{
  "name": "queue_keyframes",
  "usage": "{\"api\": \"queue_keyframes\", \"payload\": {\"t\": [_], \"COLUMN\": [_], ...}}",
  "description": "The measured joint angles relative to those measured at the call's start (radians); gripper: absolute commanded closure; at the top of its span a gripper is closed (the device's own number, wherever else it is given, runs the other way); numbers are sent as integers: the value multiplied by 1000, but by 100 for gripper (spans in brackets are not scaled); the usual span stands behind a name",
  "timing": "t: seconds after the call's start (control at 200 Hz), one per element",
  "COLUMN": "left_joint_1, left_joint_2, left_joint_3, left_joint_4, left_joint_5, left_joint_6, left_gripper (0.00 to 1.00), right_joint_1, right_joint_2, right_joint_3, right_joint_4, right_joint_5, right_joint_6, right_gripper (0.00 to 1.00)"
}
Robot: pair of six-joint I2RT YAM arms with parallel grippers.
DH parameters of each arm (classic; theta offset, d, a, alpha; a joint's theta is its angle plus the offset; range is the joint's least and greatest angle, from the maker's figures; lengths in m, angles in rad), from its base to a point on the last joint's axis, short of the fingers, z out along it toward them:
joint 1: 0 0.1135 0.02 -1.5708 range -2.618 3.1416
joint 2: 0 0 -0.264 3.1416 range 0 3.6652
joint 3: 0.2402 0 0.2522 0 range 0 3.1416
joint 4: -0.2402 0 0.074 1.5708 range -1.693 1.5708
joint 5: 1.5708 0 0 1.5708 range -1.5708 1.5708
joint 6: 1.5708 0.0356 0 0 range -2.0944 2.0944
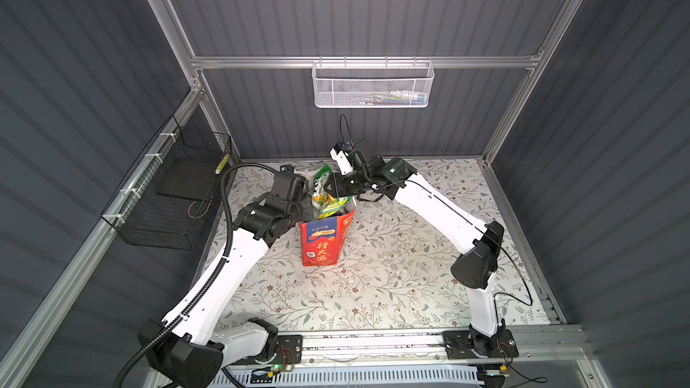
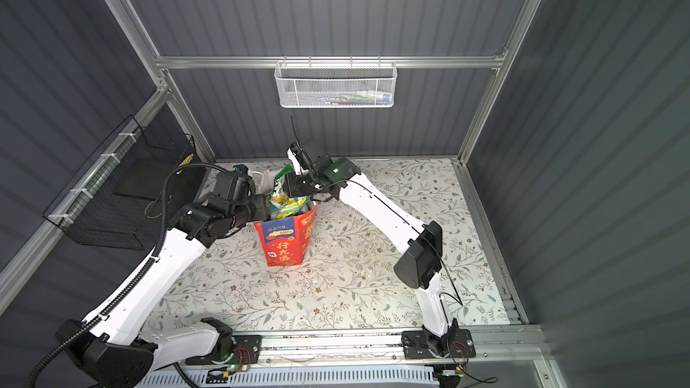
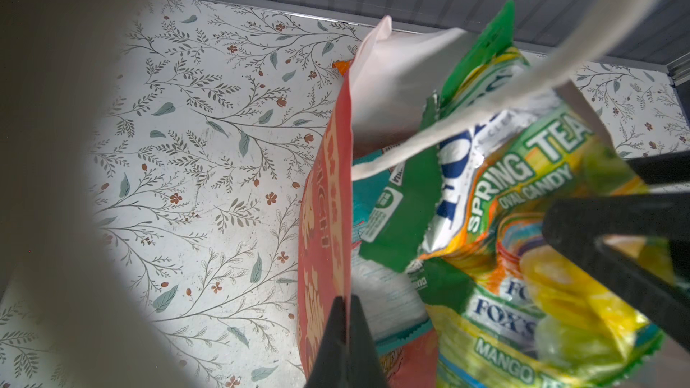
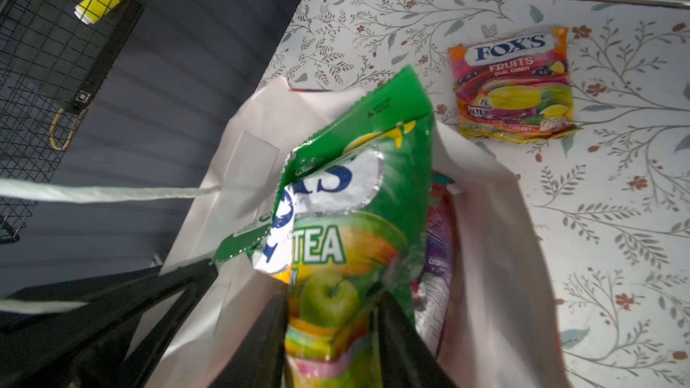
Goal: Place the snacks into the paper bag
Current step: Place the snack in the paper bag.
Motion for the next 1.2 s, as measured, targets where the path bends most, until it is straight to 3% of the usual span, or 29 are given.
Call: {"api": "queue_keyframes", "payload": {"t": [0.265, 0.465, 0.635, 0.771, 1.201], "left_joint_1": [0, 0, 0, 0, 0], "left_joint_2": [0, 0, 0, -2, -2], "left_joint_3": [0, 0, 0, 0, 0], "left_joint_4": [0, -2, -5, -7, -14], "left_joint_5": [0, -10, -28, -36, -47], "left_joint_6": [0, 0, -1, -1, -1], "left_gripper": [100, 100, 100, 100, 100], "right_joint_1": [21, 67, 85, 82, 83], "right_joint_2": [-19, -88, -123, -70, 135], "right_joint_3": [-2, -2, 8, 65, 100], "right_joint_4": [0, -2, -4, -31, -111], "right_joint_5": [9, 100, 138, 138, 90], "right_joint_6": [0, -25, -39, -35, -12], "right_gripper": [47, 46, 52, 62, 63]}}
